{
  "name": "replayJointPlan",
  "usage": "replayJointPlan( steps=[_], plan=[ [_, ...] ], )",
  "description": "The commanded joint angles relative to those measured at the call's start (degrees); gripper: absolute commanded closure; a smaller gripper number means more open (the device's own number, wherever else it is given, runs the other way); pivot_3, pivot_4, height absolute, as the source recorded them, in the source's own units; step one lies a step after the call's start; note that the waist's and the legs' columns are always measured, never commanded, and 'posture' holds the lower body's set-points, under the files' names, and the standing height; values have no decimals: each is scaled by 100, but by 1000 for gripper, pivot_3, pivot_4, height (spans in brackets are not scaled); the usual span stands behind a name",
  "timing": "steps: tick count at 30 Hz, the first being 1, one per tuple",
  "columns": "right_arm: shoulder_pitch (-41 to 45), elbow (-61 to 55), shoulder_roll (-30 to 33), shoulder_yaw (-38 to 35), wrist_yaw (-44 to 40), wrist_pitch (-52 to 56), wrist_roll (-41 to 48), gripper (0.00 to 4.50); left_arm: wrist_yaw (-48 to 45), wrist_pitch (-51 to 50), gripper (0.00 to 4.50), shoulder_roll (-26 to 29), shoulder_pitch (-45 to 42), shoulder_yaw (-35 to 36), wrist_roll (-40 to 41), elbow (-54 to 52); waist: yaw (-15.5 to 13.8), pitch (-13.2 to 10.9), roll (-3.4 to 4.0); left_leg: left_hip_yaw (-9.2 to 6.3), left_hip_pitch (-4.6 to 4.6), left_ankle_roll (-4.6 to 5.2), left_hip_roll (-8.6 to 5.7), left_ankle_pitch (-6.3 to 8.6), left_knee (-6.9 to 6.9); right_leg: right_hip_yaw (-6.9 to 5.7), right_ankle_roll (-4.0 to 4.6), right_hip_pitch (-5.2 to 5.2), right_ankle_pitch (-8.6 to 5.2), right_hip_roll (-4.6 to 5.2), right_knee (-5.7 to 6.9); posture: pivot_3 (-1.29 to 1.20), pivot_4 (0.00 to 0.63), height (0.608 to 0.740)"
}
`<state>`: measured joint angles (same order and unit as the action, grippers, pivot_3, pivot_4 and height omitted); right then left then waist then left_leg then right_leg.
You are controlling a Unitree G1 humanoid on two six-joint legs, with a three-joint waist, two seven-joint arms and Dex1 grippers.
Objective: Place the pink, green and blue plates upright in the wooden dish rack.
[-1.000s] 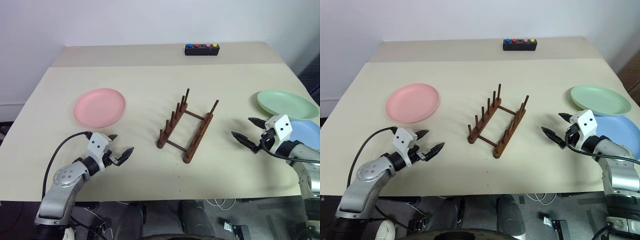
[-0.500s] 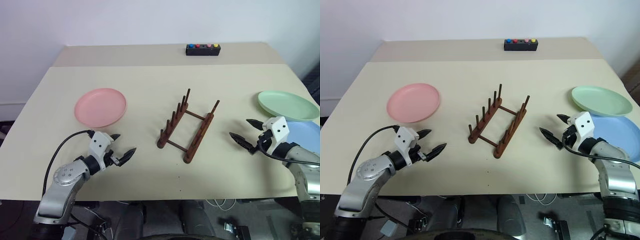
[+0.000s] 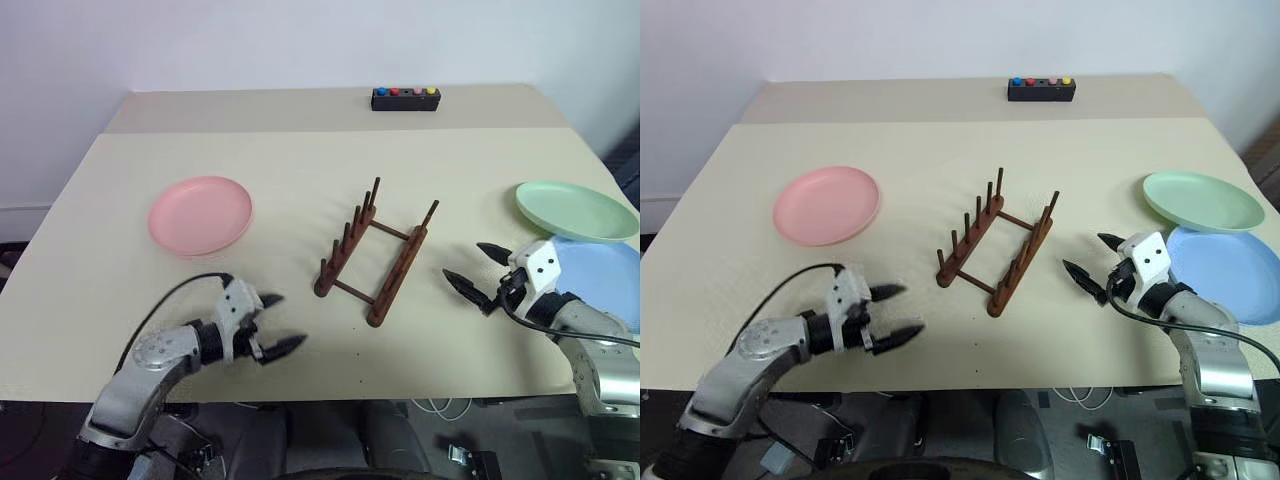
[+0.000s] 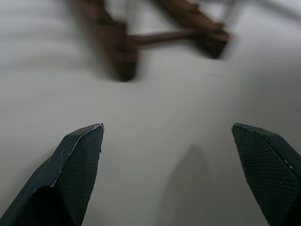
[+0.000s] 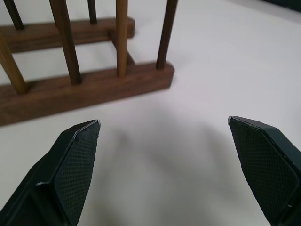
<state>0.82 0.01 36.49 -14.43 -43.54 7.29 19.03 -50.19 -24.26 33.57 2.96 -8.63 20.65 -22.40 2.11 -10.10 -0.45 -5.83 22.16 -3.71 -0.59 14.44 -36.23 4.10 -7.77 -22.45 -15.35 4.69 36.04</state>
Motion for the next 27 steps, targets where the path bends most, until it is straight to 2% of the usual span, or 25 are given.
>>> replayJointPlan(
  steps=[1, 4, 13, 22, 24, 27],
  plan=[
    [133, -216, -29, -44, 57, -13, 58, 43, -157, -1, 51, -156, -400, -541, -120, -4, -4, 0, -1, 0, 0, 0, 0, 0, -2, 0, 2, 1, 1, 0, 0, 0, 150, 734],
    [158, -264, -77, 28, 131, 13, 32, 43, -194, 114, 51, -281, -666, -696, -211, 289, -6, 0, -1, 0, 1, -1, 0, -1, -4, 0, 2, 3, 1, -1, -2, 0, 150, 734],
    [29, -469, -134, -42, 279, 44, 34, 43, -19, 173, 51, -1291, -1616, -1332, -621, 1468, -69, 1, 2, -2, 3, -1, -1, -1, -3, -1, -3, 2, 3, -2, -1, 0, 150, 734],
    [-192, -710, -163, -122, 481, 75, 54, 43, 453, 821, 51, -1767, -2085, -1217, -1140, 2475, -132, 2, 2, -2, 1, -7, -2, -5, -12, -1, -1, 7, 3, -2, 0, 0, 150, 734],
    [-235, -785, -184, -139, 543, 91, 63, 43, 785, 981, 51, -1920, -2274, -952, -1170, 2834, -133, 2, 2, -4, -1, -12, -2, -8, -11, -1, -1, 7, 4, -3, 1, 0, 150, 734],
    [-303, -875, -207, -143, 619, 99, 64, 43, 720, 1236, 51, -1895, -2369, -938, -1200, 2997, -110, 2, 2, -5, -2, -16, -2, -12, -12, -1, 1, 7, 6, -4, 3, 0, 150, 734]
  ],
)
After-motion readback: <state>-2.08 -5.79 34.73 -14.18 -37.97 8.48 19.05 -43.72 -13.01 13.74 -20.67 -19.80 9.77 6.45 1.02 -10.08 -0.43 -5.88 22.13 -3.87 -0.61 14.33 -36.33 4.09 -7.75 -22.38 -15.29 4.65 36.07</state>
